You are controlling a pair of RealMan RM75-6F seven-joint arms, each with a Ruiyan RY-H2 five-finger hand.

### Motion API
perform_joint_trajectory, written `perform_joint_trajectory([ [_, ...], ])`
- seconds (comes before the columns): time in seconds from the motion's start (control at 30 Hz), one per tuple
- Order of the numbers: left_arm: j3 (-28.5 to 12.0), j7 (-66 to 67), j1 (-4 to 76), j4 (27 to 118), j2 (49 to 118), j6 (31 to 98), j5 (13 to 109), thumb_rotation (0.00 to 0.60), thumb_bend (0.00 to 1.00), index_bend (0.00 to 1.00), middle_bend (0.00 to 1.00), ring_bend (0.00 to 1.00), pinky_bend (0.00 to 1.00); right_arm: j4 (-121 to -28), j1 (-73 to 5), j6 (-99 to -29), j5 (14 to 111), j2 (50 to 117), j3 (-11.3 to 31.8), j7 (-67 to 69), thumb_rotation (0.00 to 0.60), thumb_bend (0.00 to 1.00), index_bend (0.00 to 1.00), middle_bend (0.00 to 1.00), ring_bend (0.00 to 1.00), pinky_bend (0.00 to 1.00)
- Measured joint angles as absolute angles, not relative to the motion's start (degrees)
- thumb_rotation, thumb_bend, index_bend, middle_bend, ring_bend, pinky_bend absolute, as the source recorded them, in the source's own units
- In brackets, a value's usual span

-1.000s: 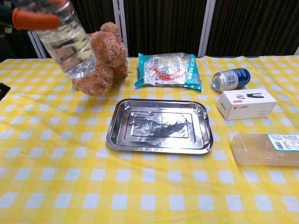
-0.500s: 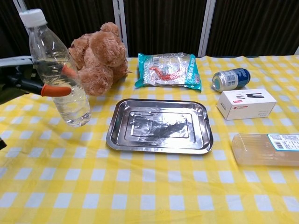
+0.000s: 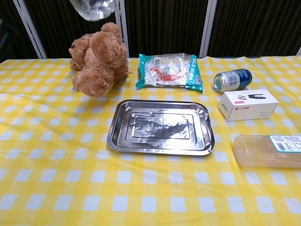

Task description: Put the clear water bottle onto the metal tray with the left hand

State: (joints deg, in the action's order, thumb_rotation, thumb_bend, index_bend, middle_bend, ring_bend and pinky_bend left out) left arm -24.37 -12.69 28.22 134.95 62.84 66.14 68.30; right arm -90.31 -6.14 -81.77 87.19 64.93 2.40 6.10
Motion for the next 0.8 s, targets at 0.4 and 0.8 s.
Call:
perform_joint_trajectory([
  [0.4, -19.65, -13.75, 27.12, 128.40, 62.93, 64.00, 58.92, 0.600, 0.41, 0.51, 0.51, 0.04, 0.03, -90.32, -6.18, -81.57, 86.82, 64.92, 2.48, 5.86, 0.600, 0.05, 0.10, 0.00, 0.00, 0.00],
  [0.8, -16.37, -19.84, 29.34, 111.22, 72.09, 56.64, 55.02, 0.600, 0.42, 0.51, 0.51, 0.04, 0.03, -90.07, -6.35, -81.18, 86.45, 65.12, 2.59, 5.87, 0.600, 0.05, 0.10, 0.00, 0.00, 0.00],
])
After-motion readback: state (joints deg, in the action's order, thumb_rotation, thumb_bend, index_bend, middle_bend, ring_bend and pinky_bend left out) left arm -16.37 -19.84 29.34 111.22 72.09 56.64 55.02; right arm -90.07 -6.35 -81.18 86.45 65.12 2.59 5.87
